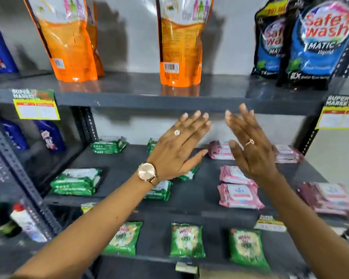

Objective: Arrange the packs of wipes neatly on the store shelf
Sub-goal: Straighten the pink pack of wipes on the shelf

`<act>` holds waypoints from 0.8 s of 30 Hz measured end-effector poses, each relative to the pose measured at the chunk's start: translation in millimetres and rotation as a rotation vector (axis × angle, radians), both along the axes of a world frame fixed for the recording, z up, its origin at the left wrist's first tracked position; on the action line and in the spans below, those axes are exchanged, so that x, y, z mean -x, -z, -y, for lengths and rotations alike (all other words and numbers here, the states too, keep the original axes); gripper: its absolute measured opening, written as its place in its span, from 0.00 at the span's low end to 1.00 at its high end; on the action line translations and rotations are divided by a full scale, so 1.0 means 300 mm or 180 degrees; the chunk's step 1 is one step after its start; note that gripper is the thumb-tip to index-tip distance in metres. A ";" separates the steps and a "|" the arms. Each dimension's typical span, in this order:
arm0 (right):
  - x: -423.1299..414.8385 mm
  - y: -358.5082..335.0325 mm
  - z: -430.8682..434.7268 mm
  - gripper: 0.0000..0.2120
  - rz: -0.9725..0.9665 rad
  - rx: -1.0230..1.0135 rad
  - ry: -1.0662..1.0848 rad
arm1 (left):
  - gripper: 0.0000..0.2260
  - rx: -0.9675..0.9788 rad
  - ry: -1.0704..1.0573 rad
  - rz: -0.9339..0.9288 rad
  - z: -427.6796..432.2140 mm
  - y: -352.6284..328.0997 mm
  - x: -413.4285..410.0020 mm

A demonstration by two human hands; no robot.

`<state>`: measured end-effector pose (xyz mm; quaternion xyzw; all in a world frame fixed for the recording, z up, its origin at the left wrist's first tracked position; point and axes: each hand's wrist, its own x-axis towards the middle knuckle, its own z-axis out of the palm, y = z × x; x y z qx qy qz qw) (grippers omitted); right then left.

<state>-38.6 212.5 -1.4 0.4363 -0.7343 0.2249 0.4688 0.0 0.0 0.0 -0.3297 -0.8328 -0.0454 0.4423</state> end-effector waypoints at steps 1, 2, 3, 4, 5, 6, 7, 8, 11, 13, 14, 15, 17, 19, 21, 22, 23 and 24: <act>-0.005 0.044 -0.004 0.20 0.0117 0.0063 -0.0005 | 0.22 -0.0059 0.0054 0.0132 -0.006 0.048 0.003; -0.001 0.085 -0.014 0.20 0.0254 0.0062 0.0044 | 0.21 -0.0089 0.0090 0.0251 -0.007 0.088 0.009; 0.001 0.137 -0.025 0.20 0.0463 0.0012 0.0157 | 0.21 -0.0104 0.0065 0.0447 -0.009 0.152 0.013; 0.001 0.193 -0.030 0.21 0.0842 -0.0069 0.0287 | 0.20 -0.0116 0.0014 0.0702 -0.014 0.224 0.012; 0.012 0.242 -0.035 0.22 0.1162 -0.0119 0.0417 | 0.20 -0.0152 -0.0063 0.0888 -0.015 0.291 0.021; 0.031 0.292 -0.045 0.23 0.1471 -0.0163 0.0565 | 0.20 -0.0141 -0.0164 0.1120 -0.021 0.357 0.034; 0.051 0.338 -0.056 0.24 0.1757 -0.0172 0.0728 | 0.21 -0.0125 -0.0286 0.1324 -0.027 0.420 0.050; 0.073 0.379 -0.066 0.23 0.2049 -0.0190 0.0871 | 0.22 -0.0074 -0.0434 0.1587 -0.028 0.472 0.063; 0.150 0.491 -0.096 0.22 0.2739 -0.0454 0.1191 | 0.24 0.0196 -0.0785 0.2810 -0.033 0.615 0.108; 0.219 0.531 -0.121 0.24 0.3035 -0.0674 0.1361 | 0.25 0.0406 -0.0944 0.3193 -0.041 0.672 0.141; 0.257 0.541 -0.135 0.25 0.3138 -0.0770 0.1453 | 0.26 0.0414 -0.0987 0.3249 -0.047 0.690 0.155; 0.293 0.545 -0.148 0.27 0.3207 -0.0867 0.1545 | 0.26 0.0326 -0.1009 0.3295 -0.054 0.702 0.165; 0.363 0.544 -0.170 0.29 0.3380 -0.1083 0.1744 | 0.26 0.0060 -0.1032 0.3383 -0.073 0.712 0.182; 0.420 0.537 -0.186 0.33 0.3618 -0.1264 0.1880 | 0.26 -0.0010 -0.1090 0.3277 -0.085 0.727 0.193; 0.471 0.530 -0.199 0.37 0.3753 -0.1471 0.1925 | 0.28 0.0149 -0.1151 0.3037 -0.089 0.746 0.198; 0.504 0.534 -0.211 0.39 0.3785 -0.1552 0.1948 | 0.31 0.0238 -0.1169 0.2973 -0.088 0.755 0.203; 0.531 0.532 -0.218 0.40 0.3819 -0.1603 0.1981 | 0.33 0.0300 -0.1175 0.2924 -0.085 0.764 0.208; 0.552 0.528 -0.225 0.40 0.3889 -0.1637 0.2007 | 0.35 0.0335 -0.1185 0.2890 -0.082 0.774 0.214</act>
